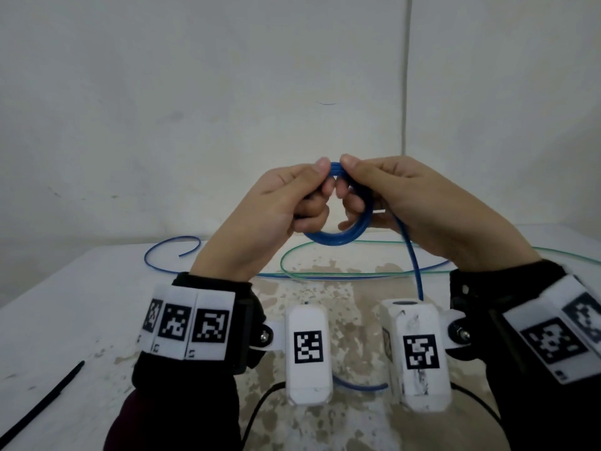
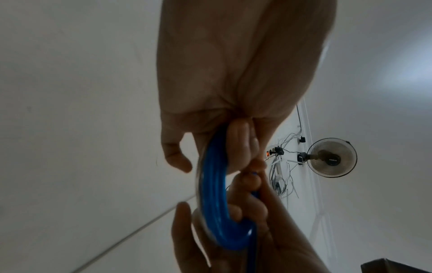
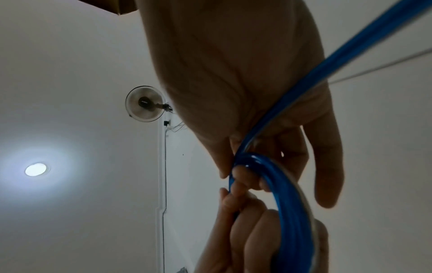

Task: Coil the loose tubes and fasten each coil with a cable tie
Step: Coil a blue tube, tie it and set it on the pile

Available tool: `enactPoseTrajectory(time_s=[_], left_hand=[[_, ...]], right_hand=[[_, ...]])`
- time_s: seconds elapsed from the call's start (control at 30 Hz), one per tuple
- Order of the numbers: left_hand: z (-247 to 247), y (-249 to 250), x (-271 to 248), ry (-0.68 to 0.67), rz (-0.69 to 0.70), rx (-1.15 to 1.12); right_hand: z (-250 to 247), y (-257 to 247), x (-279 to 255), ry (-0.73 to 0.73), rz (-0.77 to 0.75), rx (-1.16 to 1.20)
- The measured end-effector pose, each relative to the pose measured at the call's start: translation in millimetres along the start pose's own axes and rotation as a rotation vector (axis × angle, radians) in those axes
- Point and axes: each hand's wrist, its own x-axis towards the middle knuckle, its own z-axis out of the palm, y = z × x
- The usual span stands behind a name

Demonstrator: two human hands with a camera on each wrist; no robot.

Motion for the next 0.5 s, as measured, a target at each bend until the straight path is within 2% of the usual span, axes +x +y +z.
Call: enactPoseTrajectory(time_s=[0.13, 0.2, 0.33, 0.5], left_hand=[[3.2, -1.8, 4.0, 0.163, 0.088, -0.092], [2.9, -3.1, 6.4, 0.189, 0.083, -0.184], [-1.6, -0.3, 5.7, 0.104, -0.041, -0.323], [-2.3, -0.9, 2.1, -0.003, -0.159, -0.075]], right_hand=[[-2.0, 1.6, 3.2, 0.035, 0.024, 0.119], [-1.2, 3.0, 3.7, 0.020, 0.028, 0.140], [2.9, 4.5, 4.5, 0.034, -0.013, 0.145], [5.5, 5.2, 3.3, -0.002, -0.016, 0.000]])
